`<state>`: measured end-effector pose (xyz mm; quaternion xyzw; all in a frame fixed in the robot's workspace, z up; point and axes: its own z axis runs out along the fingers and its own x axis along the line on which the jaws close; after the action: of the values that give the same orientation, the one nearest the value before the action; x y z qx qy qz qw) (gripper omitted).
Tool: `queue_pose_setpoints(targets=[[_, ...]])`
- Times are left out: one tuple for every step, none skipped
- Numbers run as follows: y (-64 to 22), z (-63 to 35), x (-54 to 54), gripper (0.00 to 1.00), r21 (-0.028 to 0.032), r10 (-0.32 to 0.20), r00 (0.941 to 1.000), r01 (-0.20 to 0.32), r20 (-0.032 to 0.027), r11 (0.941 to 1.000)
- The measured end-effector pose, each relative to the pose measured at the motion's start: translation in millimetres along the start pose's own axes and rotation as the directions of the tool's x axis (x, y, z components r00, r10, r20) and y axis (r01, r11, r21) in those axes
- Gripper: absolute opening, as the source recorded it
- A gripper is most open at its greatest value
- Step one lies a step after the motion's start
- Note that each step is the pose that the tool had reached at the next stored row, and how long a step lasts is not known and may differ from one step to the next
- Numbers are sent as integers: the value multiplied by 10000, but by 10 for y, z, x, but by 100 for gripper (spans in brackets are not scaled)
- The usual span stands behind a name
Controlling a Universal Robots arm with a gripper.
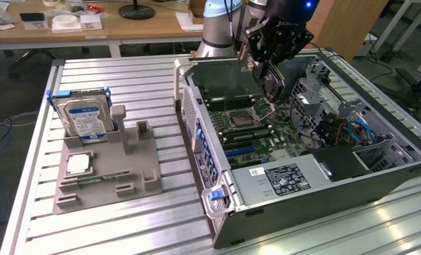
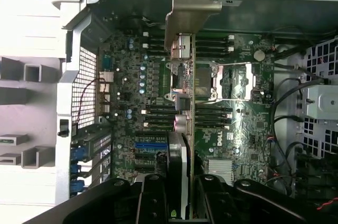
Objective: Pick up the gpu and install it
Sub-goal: 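Pick up the gpu and move the gpu toward the slot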
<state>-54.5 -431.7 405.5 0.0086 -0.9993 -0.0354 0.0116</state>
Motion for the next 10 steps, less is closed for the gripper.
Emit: queue_pose_setpoints(targets=[[0, 0, -6, 28, 0, 0, 10000, 0, 0, 10000], [0, 1, -12, 28, 0, 0, 10000, 0, 0, 10000], [0, 1, -18, 28, -1, -1, 10000, 1, 0, 10000], [0, 1, -25, 28, 0, 0, 10000, 0, 0, 10000], [-1, 2, -31, 28, -1, 0, 10000, 0, 0, 10000], [-1, 2, -40, 28, -1, 0, 10000, 0, 0, 10000], [-1, 2, -49, 28, 1, 0, 10000, 0, -1, 10000], [-1, 2, -59, 28, 0, -1, 10000, 1, 0, 10000], [-1, 2, -69, 28, 0, 0, 10000, 0, -1, 10000], [-2, 3, -84, 28, 0, 1, 10000, -1, 0, 10000]])
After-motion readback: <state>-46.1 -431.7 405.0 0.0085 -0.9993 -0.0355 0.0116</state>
